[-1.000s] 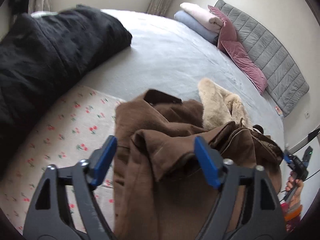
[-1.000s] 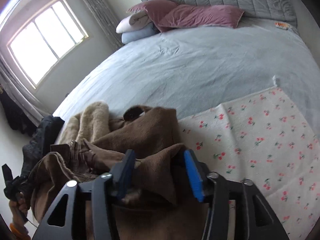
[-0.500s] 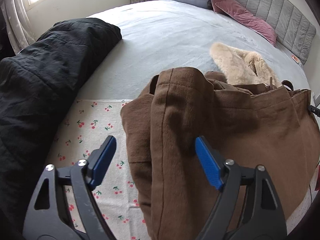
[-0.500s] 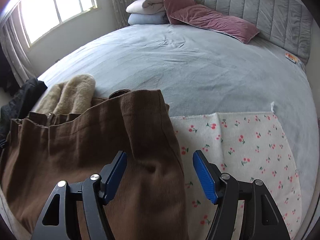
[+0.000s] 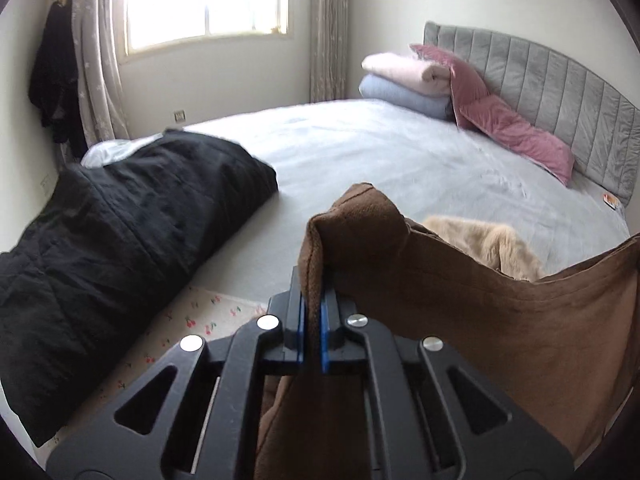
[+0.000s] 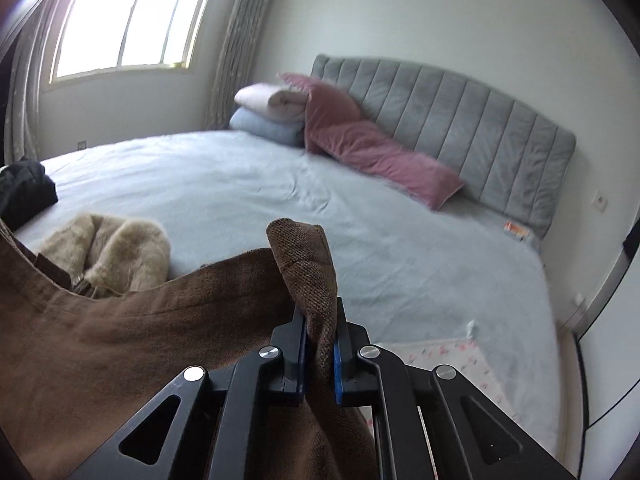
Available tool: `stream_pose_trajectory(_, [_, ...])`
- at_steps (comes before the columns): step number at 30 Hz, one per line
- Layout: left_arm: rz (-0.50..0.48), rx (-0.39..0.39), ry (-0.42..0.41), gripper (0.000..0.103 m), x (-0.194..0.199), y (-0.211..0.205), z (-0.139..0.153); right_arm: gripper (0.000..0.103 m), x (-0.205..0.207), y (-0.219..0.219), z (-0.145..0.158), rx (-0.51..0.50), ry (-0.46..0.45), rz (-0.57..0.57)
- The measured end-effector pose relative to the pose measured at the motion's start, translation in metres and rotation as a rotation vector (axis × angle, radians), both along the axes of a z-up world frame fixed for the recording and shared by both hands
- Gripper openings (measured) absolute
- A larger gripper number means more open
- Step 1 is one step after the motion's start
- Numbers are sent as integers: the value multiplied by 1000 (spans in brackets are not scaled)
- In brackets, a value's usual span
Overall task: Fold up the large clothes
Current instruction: 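Lift the hem with both grippers and fold it toward the fur collar, then lower the folded hem onto the collar and open both grippers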
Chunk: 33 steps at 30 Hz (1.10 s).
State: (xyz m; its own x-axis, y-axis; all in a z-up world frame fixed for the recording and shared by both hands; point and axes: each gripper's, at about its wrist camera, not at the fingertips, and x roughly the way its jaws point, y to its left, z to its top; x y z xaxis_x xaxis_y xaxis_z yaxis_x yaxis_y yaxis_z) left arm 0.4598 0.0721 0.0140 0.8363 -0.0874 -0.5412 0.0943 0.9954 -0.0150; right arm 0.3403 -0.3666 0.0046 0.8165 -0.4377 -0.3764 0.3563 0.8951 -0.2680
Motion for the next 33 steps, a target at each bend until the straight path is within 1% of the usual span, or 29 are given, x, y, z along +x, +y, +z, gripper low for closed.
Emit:
stream_pose_trajectory(2, [59, 42, -119, 7, 7, -7, 9, 8, 11, 4, 13, -43, -83, -45])
stream_pose_trajectory(3, [84, 43, -153, 7, 17, -8, 10, 8, 21, 4, 18, -50, -114, -73])
stream_pose_trajectory(5, [127, 11, -194, 7, 43, -6, 9, 8, 47, -1, 21, -36, -155, -115])
stream_pose_trajectory(7, [164, -4, -230, 8, 68, -8, -2, 9, 72, -3, 16, -19, -195, -141])
stream_pose_trajectory(9, [195, 44, -249, 8, 90, -17, -27, 9, 102, 1, -3, -47, -179, -176])
stream_pose_trajectory(11, [239, 122, -227, 8, 109, -25, -65, 10, 130, -1, -37, -66, -105, -197])
stream_pose_trajectory(12, [298, 186, -193, 3, 120, -26, -87, 10, 143, -6, -59, -64, -53, -213])
stream_pose_trajectory(13, [334, 191, -108, 3, 135, -20, -105, 11, 156, -14, -81, -33, 18, -232])
stream_pose_trajectory(14, [338, 149, 14, 3, 154, -9, -117, 14, 168, -25, -101, 21, 103, -241])
stream_pose_trajectory(15, [353, 119, 73, 3, 161, 1, -122, 18, 182, -35, -113, 61, 203, -252])
stream_pose_trajectory(16, [380, 90, 91, 3, 162, 11, -122, 18, 184, -43, -116, 91, 231, -254])
stream_pose_trajectory(17, [389, 65, 87, 5, 159, 18, -119, 22, 181, -49, -112, 116, 216, -258])
stream_pose_trajectory(18, [385, 38, 81, 8, 154, 24, -114, 34, 174, -52, -107, 133, 186, -262])
stream_pose_trajectory(19, [366, 15, 82, 12, 148, 26, -108, 42, 164, -54, -100, 143, 159, -278])
stream_pose_trajectory(20, [333, -6, 92, 26, 142, 26, -100, 56, 153, -52, -90, 155, 136, -285])
stream_pose_trajectory(21, [290, -26, 97, 45, 135, 23, -91, 63, 142, -51, -81, 180, 111, -259])
stream_pose_trajectory(22, [240, -31, 98, 54, 126, 16, -82, 65, 130, -47, -71, 215, 94, -207])
stream_pose_trajectory(23, [192, -16, 96, 62, 118, 1, -74, 68, 123, -38, -62, 243, 98, -161])
stream_pose_trajectory(25, [75, 35, 103, 69, 102, -34, -63, 69, 120, -14, -55, 276, 130, -64])
stream_pose_trajectory(26, [15, 39, 121, 74, 97, -54, -62, 70, 122, 1, -54, 294, 154, -7])
stream_pose_trajectory(27, [-49, 15, 150, 79, 94, -74, -62, 71, 128, 19, -55, 317, 182, 47])
stream_pose_trajectory(28, [-99, -20, 180, 80, 92, -89, -64, 72, 136, 40, -59, 333, 206, 92])
stream_pose_trajectory(29, [-137, -35, 201, 80, 91, -104, -70, 72, 142, 57, -68, 335, 230, 117])
stream_pose_trajectory(30, [-144, -17, 222, 80, 94, -115, -79, 72, 147, 65, -78, 324, 264, 115])
stream_pose_trajectory(31, [-131, 18, 245, 80, 99, -123, -89, 72, 155, 66, -88, 315, 305, 100])
stream_pose_trajectory(32, [-122, 50, 263, 82, 107, -123, -99, 72, 159, 59, -97, 330, 326, 94])
stream_pose_trajectory(33, [-127, 58, 270, 85, 114, -117, -108, 72, 160, 45, -102, 361, 325, 84])
